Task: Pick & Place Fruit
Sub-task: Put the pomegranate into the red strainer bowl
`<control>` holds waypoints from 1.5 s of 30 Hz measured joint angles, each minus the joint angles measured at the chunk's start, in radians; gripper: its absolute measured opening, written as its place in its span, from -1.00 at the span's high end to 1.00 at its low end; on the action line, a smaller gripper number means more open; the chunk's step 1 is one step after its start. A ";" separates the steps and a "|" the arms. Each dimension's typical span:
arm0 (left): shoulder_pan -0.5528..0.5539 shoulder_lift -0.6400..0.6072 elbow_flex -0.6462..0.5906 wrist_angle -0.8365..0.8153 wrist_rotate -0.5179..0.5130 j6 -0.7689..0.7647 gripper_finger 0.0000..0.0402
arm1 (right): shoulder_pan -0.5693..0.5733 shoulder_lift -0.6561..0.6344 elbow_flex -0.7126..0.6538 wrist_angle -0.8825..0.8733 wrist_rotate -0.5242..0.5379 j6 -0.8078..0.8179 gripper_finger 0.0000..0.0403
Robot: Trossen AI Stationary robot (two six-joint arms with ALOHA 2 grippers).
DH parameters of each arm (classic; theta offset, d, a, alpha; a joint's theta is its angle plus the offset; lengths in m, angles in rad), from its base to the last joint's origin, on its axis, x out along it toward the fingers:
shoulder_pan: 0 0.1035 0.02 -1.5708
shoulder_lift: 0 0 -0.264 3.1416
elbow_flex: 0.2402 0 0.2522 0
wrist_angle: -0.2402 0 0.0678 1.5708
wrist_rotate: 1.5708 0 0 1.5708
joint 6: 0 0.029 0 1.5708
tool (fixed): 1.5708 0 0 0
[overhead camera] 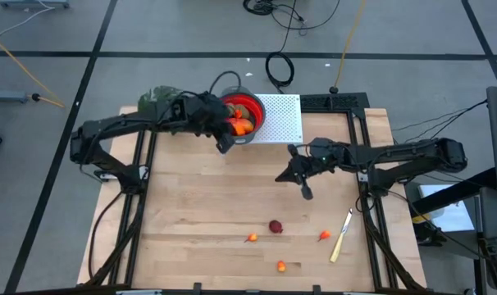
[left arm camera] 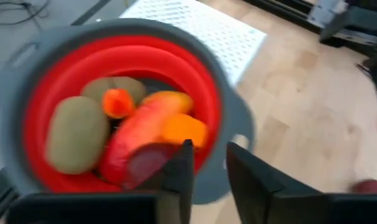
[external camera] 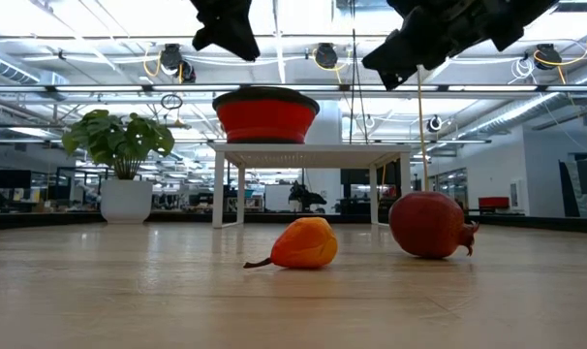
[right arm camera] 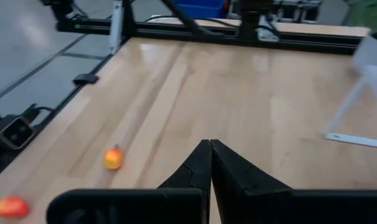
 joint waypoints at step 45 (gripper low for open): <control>-0.250 -0.342 -0.493 0.445 0.133 0.030 0.99 | 0.395 0.001 0.002 -0.069 0.299 0.122 1.00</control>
